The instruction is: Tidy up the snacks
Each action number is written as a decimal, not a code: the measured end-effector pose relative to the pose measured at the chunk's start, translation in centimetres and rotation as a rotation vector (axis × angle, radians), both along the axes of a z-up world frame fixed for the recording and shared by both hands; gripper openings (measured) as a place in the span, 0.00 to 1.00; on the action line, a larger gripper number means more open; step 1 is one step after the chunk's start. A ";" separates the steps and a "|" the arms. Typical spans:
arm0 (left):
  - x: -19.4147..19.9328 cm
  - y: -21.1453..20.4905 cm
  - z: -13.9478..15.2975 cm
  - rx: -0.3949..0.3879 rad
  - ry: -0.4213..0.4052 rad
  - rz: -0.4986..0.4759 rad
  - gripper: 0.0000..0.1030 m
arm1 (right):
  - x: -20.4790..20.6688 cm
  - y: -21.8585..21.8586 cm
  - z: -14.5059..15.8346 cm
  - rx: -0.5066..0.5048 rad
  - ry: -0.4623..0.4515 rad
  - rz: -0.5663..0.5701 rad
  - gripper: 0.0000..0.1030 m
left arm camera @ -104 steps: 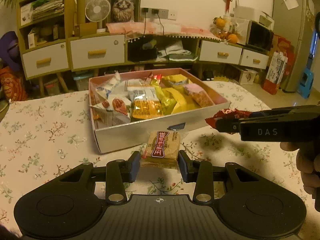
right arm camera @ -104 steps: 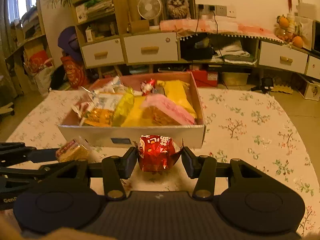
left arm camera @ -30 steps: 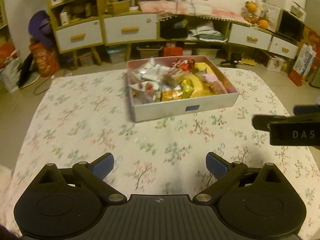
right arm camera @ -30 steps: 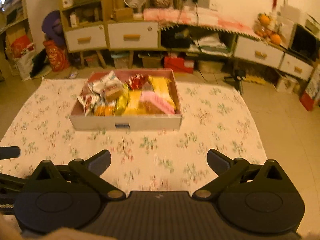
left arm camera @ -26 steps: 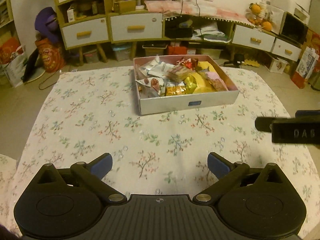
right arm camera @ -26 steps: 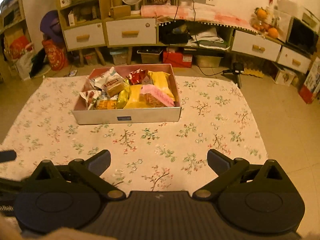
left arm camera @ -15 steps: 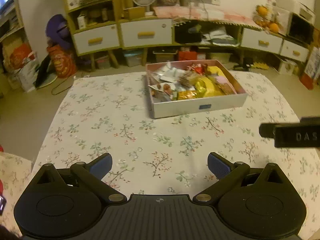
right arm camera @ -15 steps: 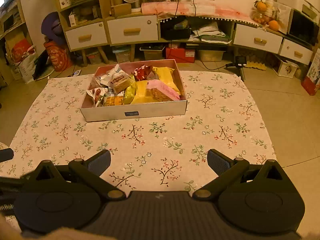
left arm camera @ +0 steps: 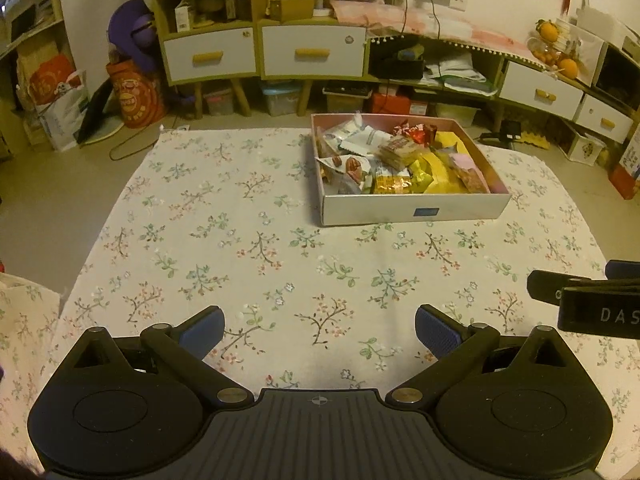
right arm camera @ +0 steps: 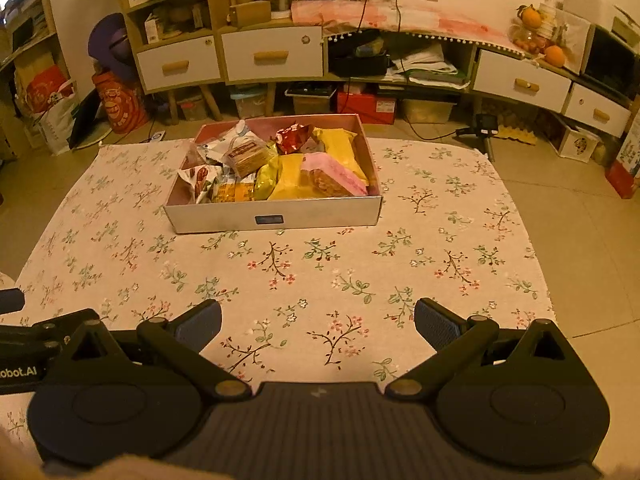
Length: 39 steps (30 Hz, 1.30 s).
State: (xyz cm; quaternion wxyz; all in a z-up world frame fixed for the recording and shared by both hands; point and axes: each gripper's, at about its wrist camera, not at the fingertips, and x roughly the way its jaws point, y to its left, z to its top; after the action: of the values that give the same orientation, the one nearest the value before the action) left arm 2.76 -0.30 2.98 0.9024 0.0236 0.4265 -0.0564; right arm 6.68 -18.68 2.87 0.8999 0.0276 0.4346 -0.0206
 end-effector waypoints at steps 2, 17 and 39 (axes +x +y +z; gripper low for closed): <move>0.0 0.1 0.0 0.000 0.000 0.000 0.99 | 0.0 0.2 0.1 -0.003 0.000 0.007 1.00; 0.1 0.2 0.1 -0.011 0.009 0.008 0.99 | -0.2 0.7 0.1 -0.021 -0.003 0.012 1.00; 0.0 0.0 -0.1 -0.010 0.017 0.001 0.99 | -0.2 1.1 0.0 -0.025 -0.002 0.021 1.00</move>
State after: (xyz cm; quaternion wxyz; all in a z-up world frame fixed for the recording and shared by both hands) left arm 2.77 -0.31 2.91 0.8990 0.0186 0.4337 -0.0584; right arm 6.49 -17.56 2.87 0.9008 0.0117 0.4337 -0.0163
